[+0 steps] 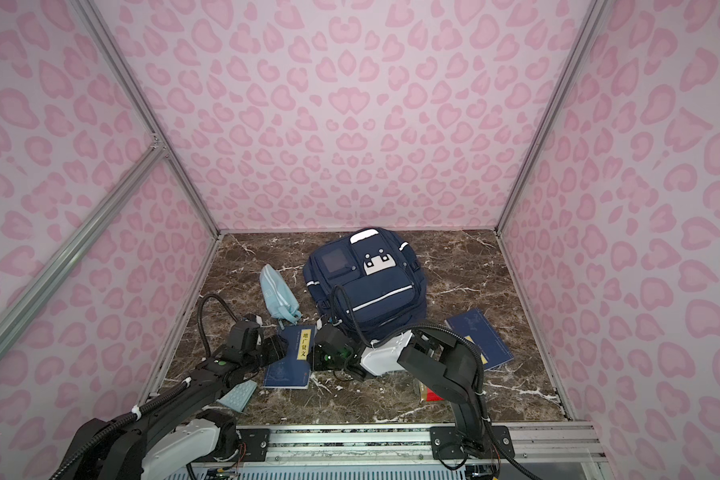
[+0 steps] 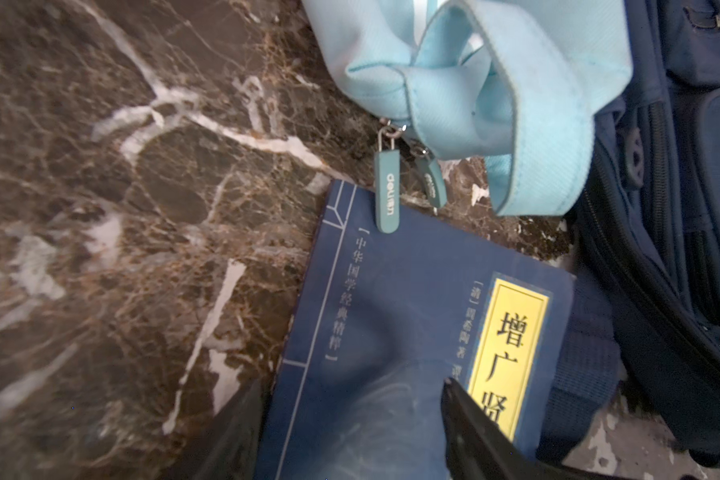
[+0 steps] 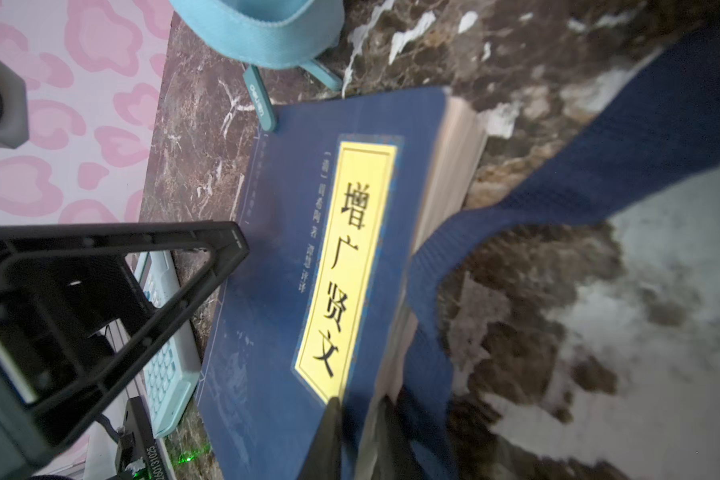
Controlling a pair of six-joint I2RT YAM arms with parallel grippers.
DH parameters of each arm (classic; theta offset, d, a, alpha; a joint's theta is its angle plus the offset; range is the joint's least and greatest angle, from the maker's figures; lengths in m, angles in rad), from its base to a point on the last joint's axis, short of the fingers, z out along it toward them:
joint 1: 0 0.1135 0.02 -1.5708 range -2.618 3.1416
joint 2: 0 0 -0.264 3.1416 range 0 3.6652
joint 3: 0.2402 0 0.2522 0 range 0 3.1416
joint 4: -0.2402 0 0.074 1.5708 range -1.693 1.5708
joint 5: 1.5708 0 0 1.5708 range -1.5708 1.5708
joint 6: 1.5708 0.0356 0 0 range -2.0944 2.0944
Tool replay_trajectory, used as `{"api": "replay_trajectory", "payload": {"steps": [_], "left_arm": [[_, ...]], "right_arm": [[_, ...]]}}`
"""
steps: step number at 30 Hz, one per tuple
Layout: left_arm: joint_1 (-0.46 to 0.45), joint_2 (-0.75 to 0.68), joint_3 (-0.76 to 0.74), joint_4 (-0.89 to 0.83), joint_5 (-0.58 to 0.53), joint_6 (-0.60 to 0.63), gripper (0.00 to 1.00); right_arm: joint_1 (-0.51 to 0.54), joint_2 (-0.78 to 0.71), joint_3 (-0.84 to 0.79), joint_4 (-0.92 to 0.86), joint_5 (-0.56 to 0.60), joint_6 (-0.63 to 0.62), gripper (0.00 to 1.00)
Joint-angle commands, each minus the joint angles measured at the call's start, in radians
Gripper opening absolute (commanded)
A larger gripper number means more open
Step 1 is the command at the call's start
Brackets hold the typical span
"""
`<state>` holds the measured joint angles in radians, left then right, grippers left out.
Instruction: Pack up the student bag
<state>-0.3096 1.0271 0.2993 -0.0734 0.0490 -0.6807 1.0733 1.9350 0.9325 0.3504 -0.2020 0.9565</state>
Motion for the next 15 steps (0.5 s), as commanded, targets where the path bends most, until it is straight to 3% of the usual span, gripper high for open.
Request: {"api": "replay_trajectory", "payload": {"steps": [1, 10, 15], "left_arm": [[-0.003, -0.028, -0.002, -0.031, 0.086, -0.011, 0.69], [0.0, -0.135, -0.014, -0.041, 0.111, 0.008, 0.72], [0.0, -0.197, -0.08, 0.165, 0.306, 0.01, 0.78]], "right_arm": [[0.006, -0.019, -0.007, 0.008, -0.026, -0.032, 0.0], [-0.004, -0.227, -0.079, 0.011, -0.087, -0.122, 0.0], [-0.031, -0.337, -0.144, 0.071, -0.19, -0.117, 0.0]]}}
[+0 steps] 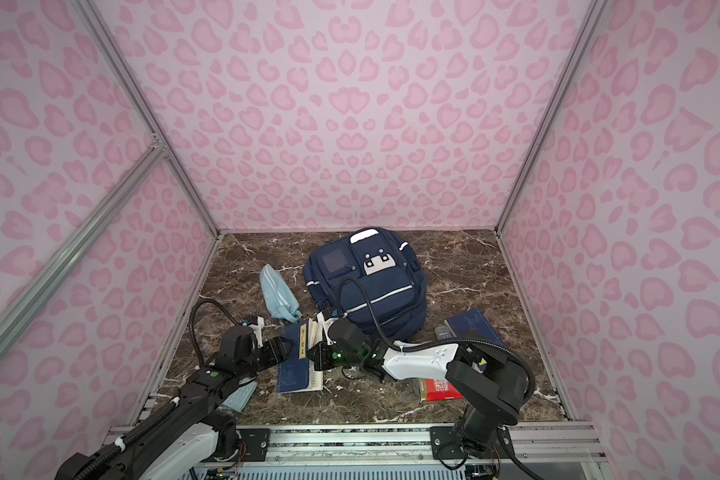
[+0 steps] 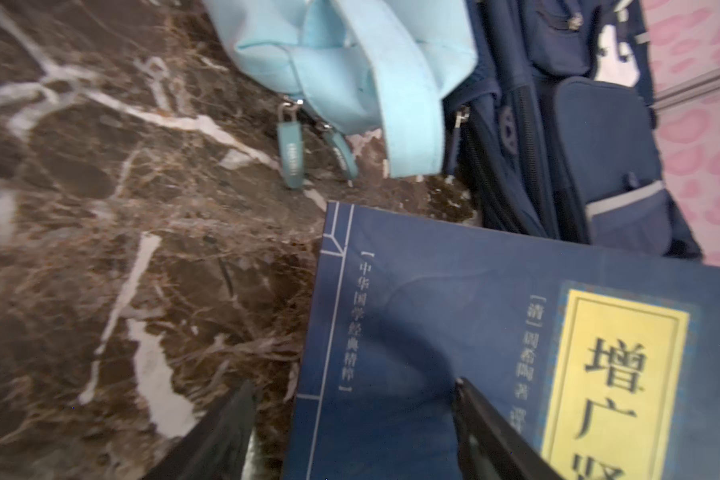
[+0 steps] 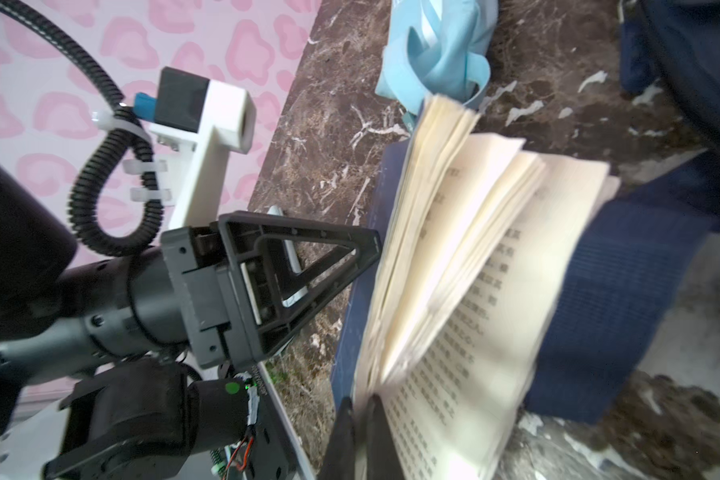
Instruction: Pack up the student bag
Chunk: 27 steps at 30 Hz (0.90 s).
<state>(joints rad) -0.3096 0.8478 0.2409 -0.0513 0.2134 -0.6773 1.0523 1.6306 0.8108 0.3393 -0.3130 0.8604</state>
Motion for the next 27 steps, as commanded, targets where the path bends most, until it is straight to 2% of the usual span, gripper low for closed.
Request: {"api": "replay_trajectory", "payload": {"steps": [1, 4, 9, 13, 15, 16, 18, 20, 23, 24, 25, 26, 27], "left_arm": [[-0.001, -0.019, -0.024, 0.165, 0.161, 0.002, 0.78], [-0.002, -0.009, -0.028, 0.186, 0.174, 0.002, 0.82], [-0.002, 0.049, -0.068, 0.339, 0.245, -0.038, 0.94], [-0.009, 0.124, -0.118, 0.58, 0.368, -0.12, 0.95], [-0.016, 0.137, -0.114, 0.596, 0.379, -0.125, 0.92], [-0.017, 0.124, -0.112, 0.586, 0.369, -0.125, 0.87], [-0.02, 0.088, -0.097, 0.521, 0.351, -0.108, 0.72], [-0.019, 0.055, -0.094, 0.508, 0.36, -0.106, 0.66], [-0.02, 0.048, -0.078, 0.489, 0.395, -0.105, 0.43], [-0.02, 0.048, -0.076, 0.48, 0.395, -0.101, 0.29], [-0.021, 0.047, -0.07, 0.457, 0.383, -0.091, 0.18], [-0.023, 0.049, -0.064, 0.428, 0.363, -0.08, 0.15], [-0.023, 0.057, -0.058, 0.395, 0.338, -0.066, 0.14]], "right_arm": [[-0.017, -0.047, -0.029, 0.084, -0.092, -0.021, 0.0], [-0.041, -0.073, -0.059, 0.11, -0.128, -0.009, 0.0], [-0.096, -0.051, -0.172, 0.429, -0.274, 0.115, 0.0], [-0.114, -0.051, -0.197, 0.445, -0.301, 0.094, 0.0], [-0.125, -0.053, -0.215, 0.463, -0.306, 0.1, 0.0], [-0.132, -0.056, -0.217, 0.43, -0.296, 0.09, 0.0], [-0.143, -0.064, -0.217, 0.34, -0.267, 0.051, 0.0], [-0.159, -0.053, -0.235, 0.354, -0.276, 0.05, 0.0], [-0.187, -0.017, -0.255, 0.406, -0.306, 0.073, 0.0], [-0.191, -0.016, -0.251, 0.363, -0.295, 0.054, 0.0], [-0.193, -0.015, -0.242, 0.298, -0.274, 0.021, 0.0], [-0.195, -0.015, -0.236, 0.229, -0.248, -0.005, 0.01], [-0.198, -0.013, -0.233, 0.173, -0.219, -0.029, 0.09]]}}
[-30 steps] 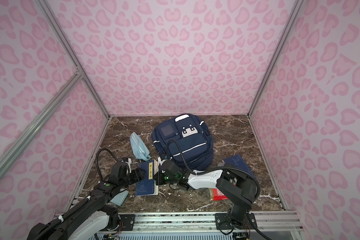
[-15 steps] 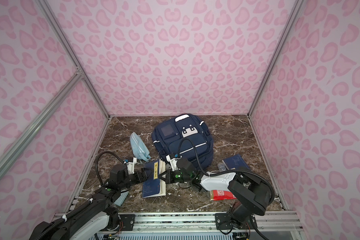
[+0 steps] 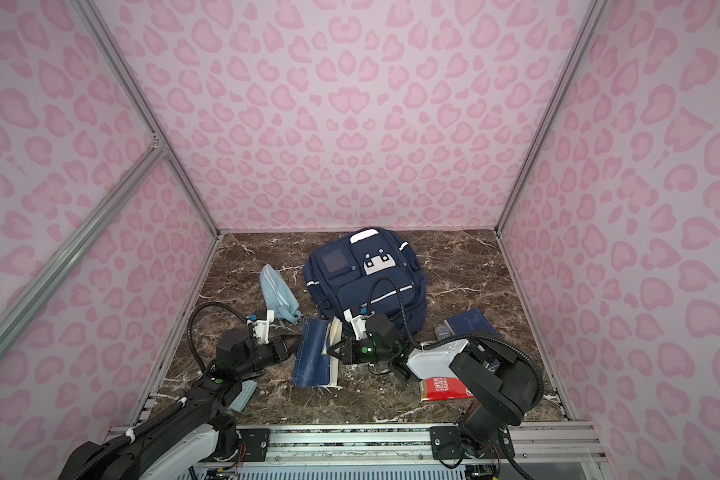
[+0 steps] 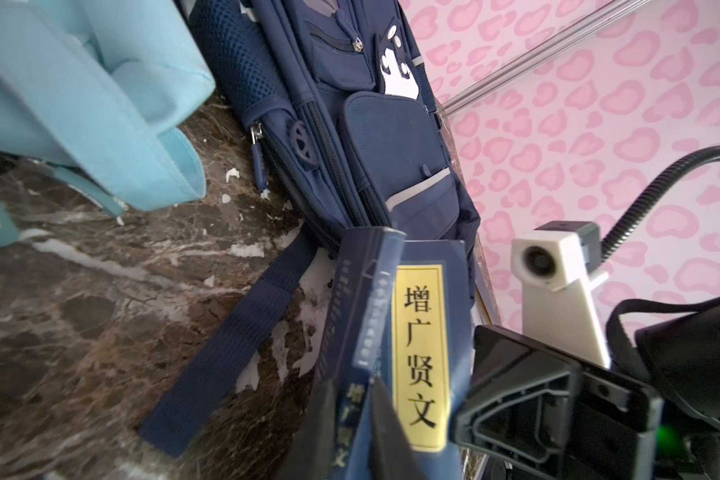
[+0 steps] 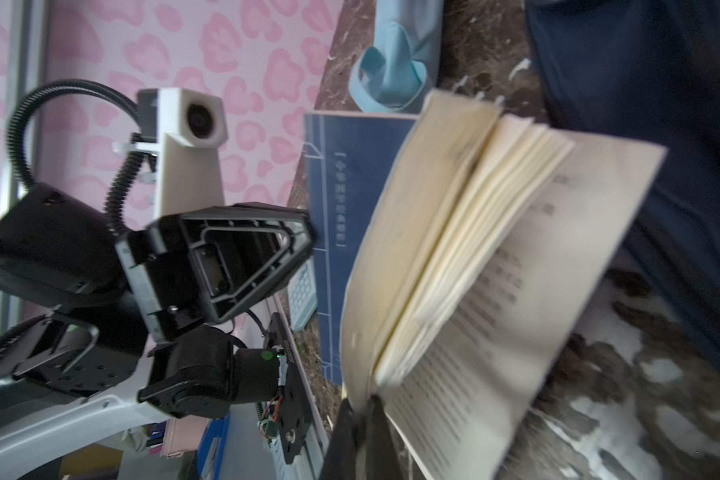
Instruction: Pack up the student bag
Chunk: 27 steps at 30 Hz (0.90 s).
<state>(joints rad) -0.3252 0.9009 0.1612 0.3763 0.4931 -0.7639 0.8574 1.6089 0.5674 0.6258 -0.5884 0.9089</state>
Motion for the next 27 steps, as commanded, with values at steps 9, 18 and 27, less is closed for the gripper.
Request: {"api": "replay_trajectory", "payload": {"steps": [9, 18, 27], "left_arm": [[-0.015, 0.125, 0.026, -0.082, -0.066, 0.076, 0.26], [-0.026, 0.208, 0.039, -0.073, -0.096, 0.083, 0.26], [-0.028, -0.005, 0.125, -0.411, -0.298, 0.113, 0.67]], "right_arm": [[-0.021, 0.049, 0.013, -0.275, 0.173, -0.14, 0.6], [-0.014, 0.167, 0.051, -0.106, 0.085, -0.154, 0.4], [0.015, -0.089, 0.014, -0.263, 0.108, -0.17, 0.0]]}}
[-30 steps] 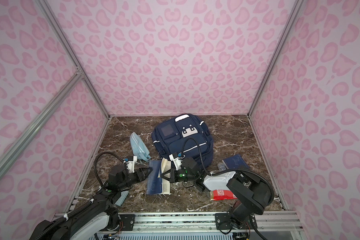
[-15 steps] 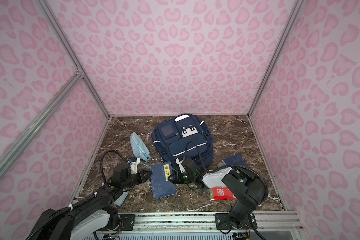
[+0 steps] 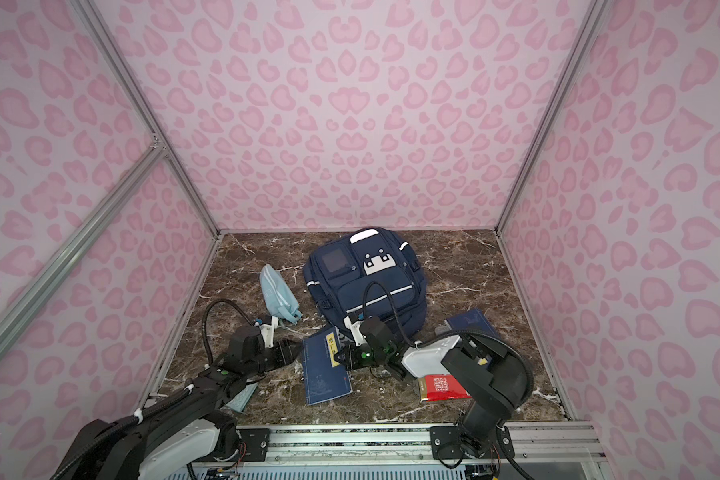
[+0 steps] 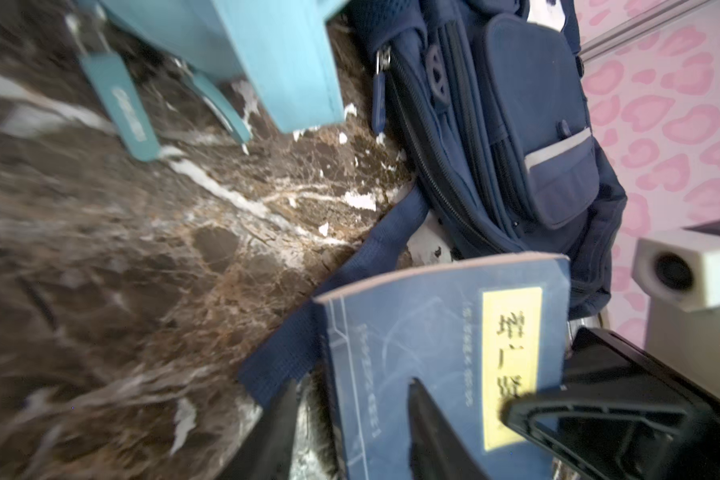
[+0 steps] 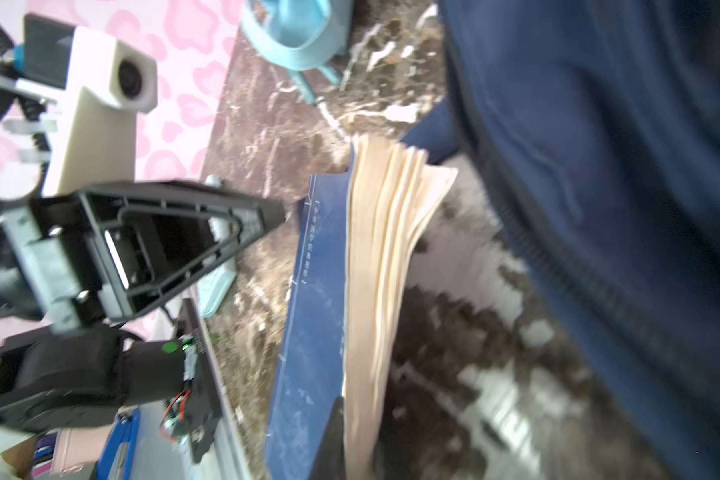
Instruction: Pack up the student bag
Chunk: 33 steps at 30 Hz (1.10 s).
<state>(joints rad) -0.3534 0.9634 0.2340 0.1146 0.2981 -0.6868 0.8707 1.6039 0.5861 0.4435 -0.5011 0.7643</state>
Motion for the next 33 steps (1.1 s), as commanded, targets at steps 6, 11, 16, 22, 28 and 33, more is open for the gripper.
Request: {"api": "replay_trajectory", "payload": {"steps": [6, 11, 16, 22, 28, 33], "left_arm": [[-0.062, -0.149, 0.278, -0.321, -0.12, 0.15, 0.91], [-0.237, 0.019, 0.472, -0.35, -0.242, 0.262, 0.92], [-0.394, 0.4, 0.761, -0.438, -0.4, 0.431, 0.95], [-0.492, 0.809, 1.062, -0.488, -0.399, 0.646, 0.85], [-0.529, 0.998, 1.198, -0.518, -0.426, 0.733, 0.89], [-0.548, 1.078, 1.235, -0.518, -0.45, 0.73, 0.93]], "right_arm": [[-0.053, -0.391, 0.071, -0.514, 0.168, -0.141, 0.0], [-0.217, -0.594, 0.106, -0.722, 0.283, -0.188, 0.0], [-0.531, -0.704, 0.165, -0.916, 0.317, -0.237, 0.0], [-0.926, -0.699, 0.15, -0.919, 0.032, -0.278, 0.0], [-1.001, -0.709, 0.127, -0.932, -0.005, -0.314, 0.0], [-1.003, -0.704, 0.104, -0.892, -0.029, -0.292, 0.0]]}}
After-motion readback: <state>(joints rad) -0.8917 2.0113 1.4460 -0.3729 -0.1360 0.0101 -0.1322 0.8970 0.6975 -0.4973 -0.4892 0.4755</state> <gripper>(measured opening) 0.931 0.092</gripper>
